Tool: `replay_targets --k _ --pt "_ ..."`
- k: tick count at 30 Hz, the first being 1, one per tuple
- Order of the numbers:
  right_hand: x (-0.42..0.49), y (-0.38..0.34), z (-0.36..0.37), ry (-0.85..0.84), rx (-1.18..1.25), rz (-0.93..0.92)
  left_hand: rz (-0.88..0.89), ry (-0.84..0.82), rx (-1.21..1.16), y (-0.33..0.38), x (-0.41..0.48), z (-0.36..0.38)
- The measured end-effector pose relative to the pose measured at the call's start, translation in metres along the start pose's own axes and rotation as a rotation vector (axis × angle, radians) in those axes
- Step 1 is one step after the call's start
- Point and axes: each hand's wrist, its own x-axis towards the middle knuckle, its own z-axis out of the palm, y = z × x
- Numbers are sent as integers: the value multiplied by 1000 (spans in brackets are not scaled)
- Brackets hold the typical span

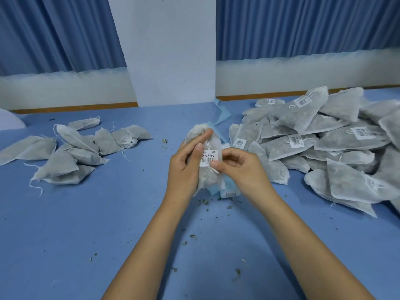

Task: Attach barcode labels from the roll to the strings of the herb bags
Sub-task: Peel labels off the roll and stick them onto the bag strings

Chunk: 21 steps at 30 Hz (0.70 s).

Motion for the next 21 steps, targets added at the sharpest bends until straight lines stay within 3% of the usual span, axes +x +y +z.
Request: replay_targets --k 4,7,9,11,13,15,17,21 --pt "-7 -31 -32 251 20 -57 41 -149 145 28 17 39" --pt "-18 -43 -72 397 -13 -22 -79 -404 282 35 22 78" --pt "-30 -45 -101 429 -68 62 -154 -484 326 33 23 104" --pt "-38 -49 -131 478 -64 128 -207 -471 263 30 26 130" --pt "-31 -61 -160 605 -3 128 -306 -409 57 30 34 155" --pt "-9 -80 -186 748 171 78 -371 -365 -52 31 43 177" --pt "13 -92 -205 832 442 61 -410 -377 0 29 48 196" --pt "23 -77 -213 761 519 169 -457 -425 70 22 47 213"
